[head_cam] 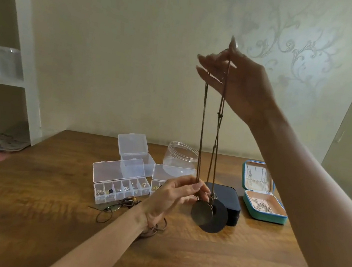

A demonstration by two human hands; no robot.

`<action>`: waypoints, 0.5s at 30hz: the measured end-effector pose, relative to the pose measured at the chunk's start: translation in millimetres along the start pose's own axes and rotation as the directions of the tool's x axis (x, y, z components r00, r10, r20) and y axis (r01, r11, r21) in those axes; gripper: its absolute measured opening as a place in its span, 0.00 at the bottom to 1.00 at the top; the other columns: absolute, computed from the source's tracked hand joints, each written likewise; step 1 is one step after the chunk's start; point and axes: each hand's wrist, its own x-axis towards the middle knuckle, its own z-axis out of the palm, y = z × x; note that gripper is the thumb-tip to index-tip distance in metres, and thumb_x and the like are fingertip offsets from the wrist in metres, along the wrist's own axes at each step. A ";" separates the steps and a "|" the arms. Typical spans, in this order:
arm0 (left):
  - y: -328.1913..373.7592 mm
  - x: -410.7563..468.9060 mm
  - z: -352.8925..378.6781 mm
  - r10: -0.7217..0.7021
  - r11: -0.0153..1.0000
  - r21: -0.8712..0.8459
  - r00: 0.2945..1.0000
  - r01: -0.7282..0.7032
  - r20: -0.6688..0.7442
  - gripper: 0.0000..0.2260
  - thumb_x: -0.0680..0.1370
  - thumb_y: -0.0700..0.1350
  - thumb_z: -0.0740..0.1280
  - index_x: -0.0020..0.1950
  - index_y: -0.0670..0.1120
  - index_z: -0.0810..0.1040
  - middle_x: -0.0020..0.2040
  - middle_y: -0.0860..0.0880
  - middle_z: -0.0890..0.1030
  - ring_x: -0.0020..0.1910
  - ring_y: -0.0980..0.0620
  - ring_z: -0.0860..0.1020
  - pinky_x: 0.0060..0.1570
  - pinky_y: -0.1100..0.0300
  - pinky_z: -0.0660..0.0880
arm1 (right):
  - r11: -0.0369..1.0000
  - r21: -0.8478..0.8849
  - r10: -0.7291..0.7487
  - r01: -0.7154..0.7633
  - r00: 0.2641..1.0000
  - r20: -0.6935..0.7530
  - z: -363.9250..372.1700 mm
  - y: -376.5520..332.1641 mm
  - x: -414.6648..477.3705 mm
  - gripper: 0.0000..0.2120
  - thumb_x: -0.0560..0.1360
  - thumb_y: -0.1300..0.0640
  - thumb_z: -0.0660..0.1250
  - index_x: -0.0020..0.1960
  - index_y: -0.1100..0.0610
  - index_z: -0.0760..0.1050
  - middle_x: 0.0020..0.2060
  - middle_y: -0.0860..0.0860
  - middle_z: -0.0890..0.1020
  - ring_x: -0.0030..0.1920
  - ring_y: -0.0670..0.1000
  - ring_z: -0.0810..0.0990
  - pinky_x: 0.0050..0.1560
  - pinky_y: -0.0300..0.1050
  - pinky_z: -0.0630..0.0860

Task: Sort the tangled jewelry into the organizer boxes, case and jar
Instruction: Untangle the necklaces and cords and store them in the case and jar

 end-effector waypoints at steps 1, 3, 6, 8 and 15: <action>-0.3 -2.1 -1.7 0.009 0.996 -0.091 1.000 -0.010 -0.013 0.10 0.77 0.50 0.63 0.43 0.46 0.80 0.44 0.48 0.80 0.53 0.51 0.78 0.57 0.56 0.72 | 1.000 0.024 -0.018 0.018 1.000 0.009 -0.9 -0.5 0.3 0.15 0.80 0.55 0.58 0.39 0.60 0.74 0.38 0.54 0.79 0.54 0.55 0.80 0.64 0.53 0.73; -2.0 -7.1 -5.1 0.036 0.958 -0.283 0.999 -0.046 -0.040 0.11 0.72 0.55 0.70 0.38 0.48 0.79 0.42 0.49 0.79 0.51 0.52 0.78 0.55 0.57 0.73 | 0.996 0.067 -0.052 0.054 0.998 -0.021 -3.0 -6.6 1.6 0.14 0.80 0.55 0.58 0.39 0.60 0.72 0.38 0.54 0.78 0.55 0.55 0.79 0.65 0.56 0.72; -1.6 -16.7 -7.5 0.065 0.827 -0.552 0.993 -0.109 -0.099 0.16 0.63 0.56 0.78 0.31 0.48 0.76 0.37 0.50 0.78 0.45 0.53 0.79 0.51 0.54 0.76 | 0.972 0.189 -0.103 0.136 0.979 -0.177 -11.7 -15.1 5.5 0.15 0.80 0.58 0.60 0.36 0.60 0.73 0.34 0.53 0.78 0.46 0.54 0.81 0.59 0.52 0.77; 0.3 -23.6 -8.9 0.081 0.738 -0.653 0.983 -0.171 -0.166 0.16 0.60 0.53 0.80 0.31 0.48 0.76 0.38 0.50 0.80 0.48 0.51 0.80 0.56 0.49 0.73 | 0.945 0.277 -0.086 0.175 0.949 -0.304 -24.0 -13.5 5.9 0.16 0.80 0.59 0.61 0.35 0.60 0.74 0.31 0.52 0.78 0.39 0.52 0.81 0.49 0.46 0.79; 4.5 -33.2 -2.0 0.057 0.483 -0.851 0.978 -0.205 -0.203 0.12 0.66 0.43 0.78 0.35 0.43 0.75 0.37 0.46 0.79 0.47 0.44 0.82 0.51 0.41 0.77 | 0.992 0.124 0.078 -0.008 0.817 -0.572 -66.9 25.6 -10.7 0.09 0.75 0.54 0.68 0.39 0.54 0.83 0.33 0.47 0.77 0.33 0.43 0.76 0.38 0.34 0.74</action>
